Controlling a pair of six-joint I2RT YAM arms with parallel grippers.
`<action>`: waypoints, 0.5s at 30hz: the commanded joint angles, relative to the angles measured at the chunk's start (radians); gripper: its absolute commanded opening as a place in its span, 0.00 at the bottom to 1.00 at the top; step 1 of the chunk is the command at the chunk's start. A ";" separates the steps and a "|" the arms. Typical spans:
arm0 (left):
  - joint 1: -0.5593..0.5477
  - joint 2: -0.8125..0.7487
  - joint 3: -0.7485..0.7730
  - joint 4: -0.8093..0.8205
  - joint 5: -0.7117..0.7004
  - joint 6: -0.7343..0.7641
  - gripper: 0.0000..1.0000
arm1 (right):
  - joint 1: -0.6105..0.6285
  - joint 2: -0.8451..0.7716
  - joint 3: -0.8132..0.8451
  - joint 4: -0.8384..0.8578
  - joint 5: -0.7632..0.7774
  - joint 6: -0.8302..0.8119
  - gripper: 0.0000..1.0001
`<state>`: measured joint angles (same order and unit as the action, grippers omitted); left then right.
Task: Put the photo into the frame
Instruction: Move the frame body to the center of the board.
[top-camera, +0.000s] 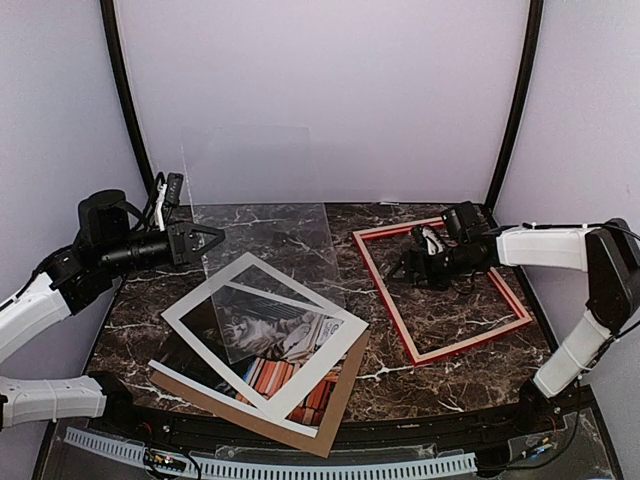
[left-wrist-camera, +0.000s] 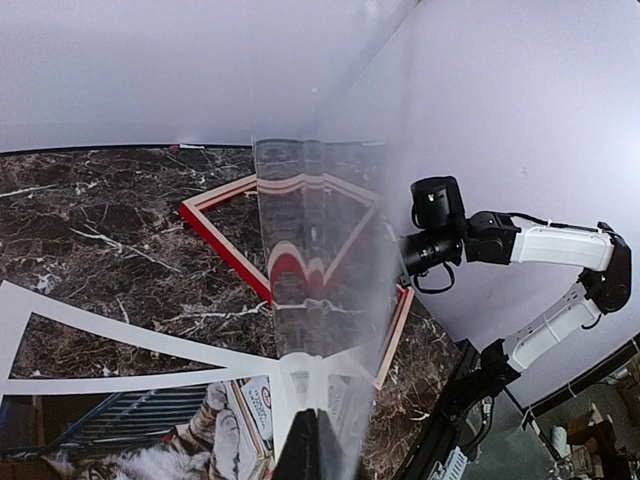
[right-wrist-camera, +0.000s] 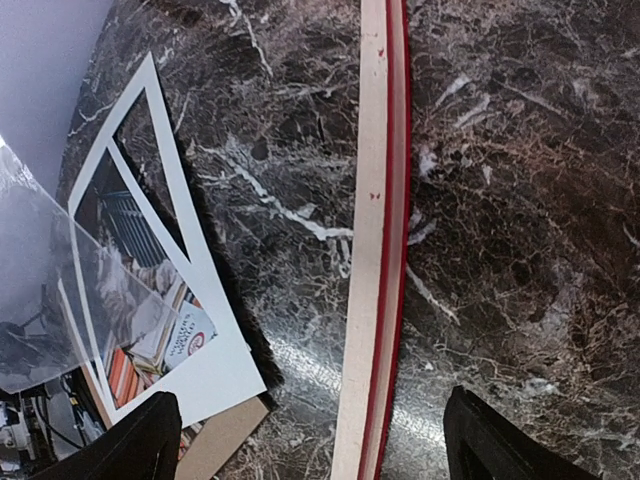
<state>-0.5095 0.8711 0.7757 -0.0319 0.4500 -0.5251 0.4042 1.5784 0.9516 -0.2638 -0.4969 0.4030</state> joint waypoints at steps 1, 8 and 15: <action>0.006 -0.006 0.093 -0.089 -0.057 0.049 0.00 | 0.060 0.025 -0.031 -0.012 0.117 -0.031 0.92; 0.006 0.014 0.139 -0.093 -0.115 0.076 0.00 | 0.164 0.085 -0.041 0.004 0.160 -0.004 0.92; 0.006 0.014 0.175 -0.125 -0.167 0.105 0.00 | 0.237 0.108 -0.051 0.032 0.174 0.023 0.90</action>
<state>-0.5083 0.8970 0.9005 -0.1474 0.3283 -0.4610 0.6079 1.6852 0.9134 -0.2722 -0.3439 0.4015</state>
